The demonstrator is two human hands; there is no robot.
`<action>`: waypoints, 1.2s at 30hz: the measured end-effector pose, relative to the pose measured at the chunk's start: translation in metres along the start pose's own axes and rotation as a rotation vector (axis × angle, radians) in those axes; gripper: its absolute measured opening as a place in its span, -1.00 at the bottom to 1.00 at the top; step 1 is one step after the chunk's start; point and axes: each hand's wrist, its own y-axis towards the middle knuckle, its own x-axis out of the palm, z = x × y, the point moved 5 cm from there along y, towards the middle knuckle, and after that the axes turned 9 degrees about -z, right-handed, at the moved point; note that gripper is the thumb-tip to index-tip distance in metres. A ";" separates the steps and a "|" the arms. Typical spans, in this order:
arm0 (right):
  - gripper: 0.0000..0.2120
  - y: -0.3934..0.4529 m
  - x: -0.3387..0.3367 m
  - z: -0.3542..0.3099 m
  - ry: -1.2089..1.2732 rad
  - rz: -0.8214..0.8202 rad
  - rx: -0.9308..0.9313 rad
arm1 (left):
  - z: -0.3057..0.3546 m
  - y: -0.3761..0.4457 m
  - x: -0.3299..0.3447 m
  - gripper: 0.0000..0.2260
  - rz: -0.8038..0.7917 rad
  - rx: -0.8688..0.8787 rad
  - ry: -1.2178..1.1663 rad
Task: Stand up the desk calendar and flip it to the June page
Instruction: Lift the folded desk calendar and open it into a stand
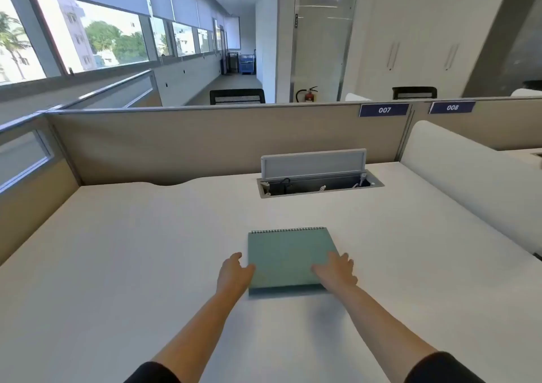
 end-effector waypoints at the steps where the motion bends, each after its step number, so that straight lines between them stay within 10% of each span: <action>1: -0.53 -0.002 -0.002 0.006 0.027 0.015 0.031 | -0.002 0.001 0.002 -0.49 -0.015 -0.014 -0.047; 19: -0.64 0.007 -0.006 0.037 0.252 0.091 0.034 | -0.020 0.013 0.008 -0.86 -0.301 -0.231 -0.743; 36: -0.88 0.045 -0.049 0.041 0.476 -0.185 -0.131 | 0.005 0.013 -0.013 -0.73 -0.145 0.017 -0.383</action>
